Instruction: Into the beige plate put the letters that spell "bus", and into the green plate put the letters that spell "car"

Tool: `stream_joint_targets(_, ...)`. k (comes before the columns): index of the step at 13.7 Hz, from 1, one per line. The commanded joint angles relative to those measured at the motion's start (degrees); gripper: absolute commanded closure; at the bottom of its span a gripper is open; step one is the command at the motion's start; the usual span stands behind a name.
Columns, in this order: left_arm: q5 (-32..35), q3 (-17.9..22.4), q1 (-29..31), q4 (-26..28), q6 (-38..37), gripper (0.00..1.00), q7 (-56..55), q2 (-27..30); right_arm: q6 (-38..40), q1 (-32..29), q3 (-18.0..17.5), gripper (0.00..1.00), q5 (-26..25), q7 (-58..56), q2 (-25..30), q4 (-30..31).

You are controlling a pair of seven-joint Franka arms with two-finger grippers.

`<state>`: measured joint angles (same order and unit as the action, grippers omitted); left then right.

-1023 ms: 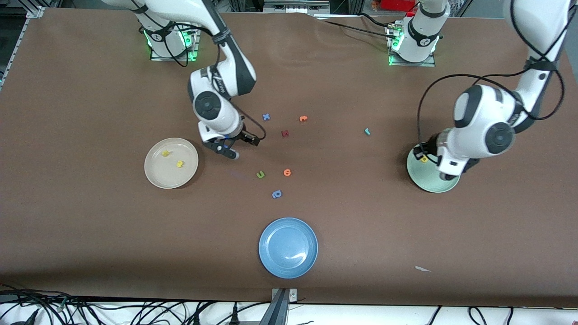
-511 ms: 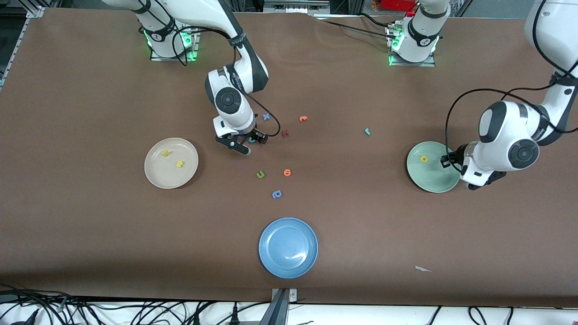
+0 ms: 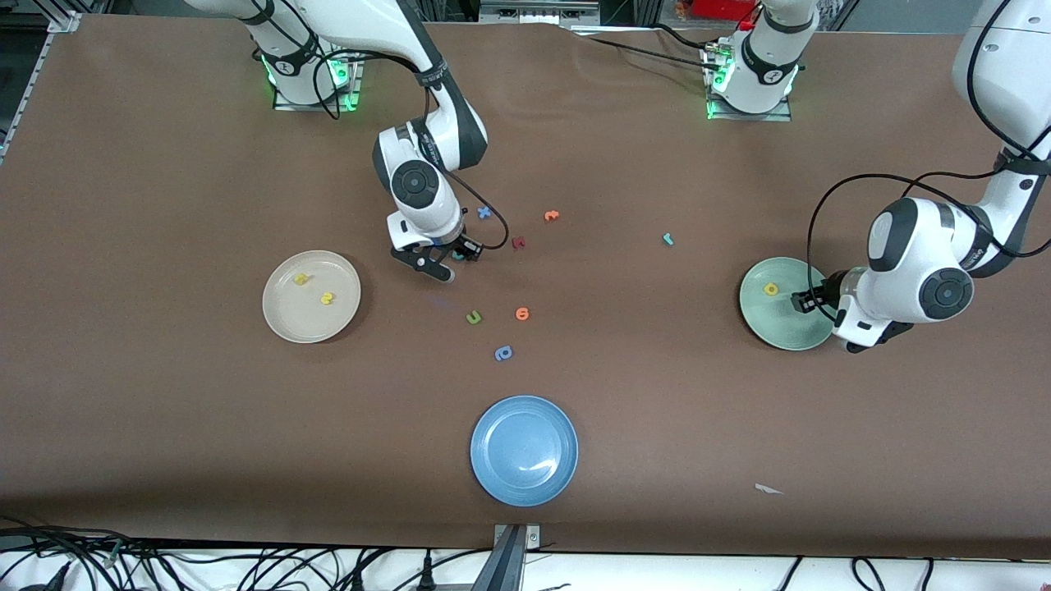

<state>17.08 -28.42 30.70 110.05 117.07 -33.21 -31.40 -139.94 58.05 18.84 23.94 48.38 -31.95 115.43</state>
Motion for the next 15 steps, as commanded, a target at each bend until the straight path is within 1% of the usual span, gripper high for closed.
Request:
stream_joint_targets(1,1.3,-0.5,0.4,-1.2,-0.7,0.26,0.7,-0.4,-1.1,1.2,0.8,0.61,0.8,0.3,0.2,0.9)
stream_joint_targets(2,1.3,-0.5,0.4,-1.2,-0.7,0.26,0.7,-0.4,-1.1,1.2,0.8,0.64,0.8,0.2,0.2,0.9)
stream_joint_targets(4,1.3,-0.5,0.4,-1.2,-0.7,0.26,0.7,-0.5,-1.0,1.3,0.8,0.64,0.5,0.2,0.2,1.2)
stream_joint_targets(6,1.3,-0.6,0.4,-1.2,-0.7,0.26,0.7,-0.5,-1.0,1.2,0.8,0.69,0.5,0.0,0.4,1.2)
stream_joint_targets(15,1.3,-0.5,0.4,-1.3,-0.7,0.26,0.7,-0.8,-0.6,1.2,1.5,0.73,0.1,-0.4,1.0,0.9)
